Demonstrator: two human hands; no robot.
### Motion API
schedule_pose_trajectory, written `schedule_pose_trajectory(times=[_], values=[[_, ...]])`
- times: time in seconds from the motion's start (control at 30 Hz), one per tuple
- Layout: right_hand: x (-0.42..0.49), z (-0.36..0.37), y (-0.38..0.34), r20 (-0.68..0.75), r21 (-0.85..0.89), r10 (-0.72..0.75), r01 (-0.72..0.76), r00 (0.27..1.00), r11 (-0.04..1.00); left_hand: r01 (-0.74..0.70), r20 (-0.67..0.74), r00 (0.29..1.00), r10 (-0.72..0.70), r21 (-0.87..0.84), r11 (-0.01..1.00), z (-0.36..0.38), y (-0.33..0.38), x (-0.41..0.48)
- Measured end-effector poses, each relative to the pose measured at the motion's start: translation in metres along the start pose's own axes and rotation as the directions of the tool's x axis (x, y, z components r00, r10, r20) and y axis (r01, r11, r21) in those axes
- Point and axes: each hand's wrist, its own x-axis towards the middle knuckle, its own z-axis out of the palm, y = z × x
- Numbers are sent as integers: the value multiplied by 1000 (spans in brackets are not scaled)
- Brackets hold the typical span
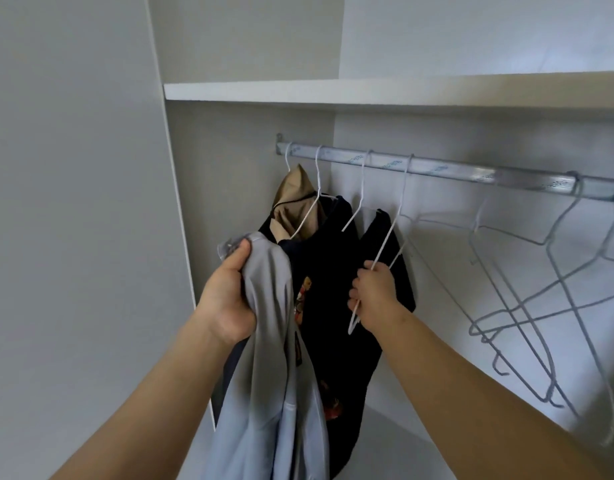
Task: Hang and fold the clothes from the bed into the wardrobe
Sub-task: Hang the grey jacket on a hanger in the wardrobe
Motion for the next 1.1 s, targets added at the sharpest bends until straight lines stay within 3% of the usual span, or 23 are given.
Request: schedule_pose_trajectory(times=[0.23,0.53,0.7,1.1], values=[[12,-13,-8,-37,-101,-65,61,997,993,21,18,1000,-21,-31,999,1,-6,12],[8,-32,-7,-99,-195,-273,250,957,948,94,78,993,-91,-35,995,6,-11,23],[-22,-45,10,-115,-187,-277,253,954,949,117,78,991,-112,-60,991,5,-14,21],[-125,-43,72,-338,-225,-245,175,909,959,178,69,980,-187,114,977,-34,-17,-12]])
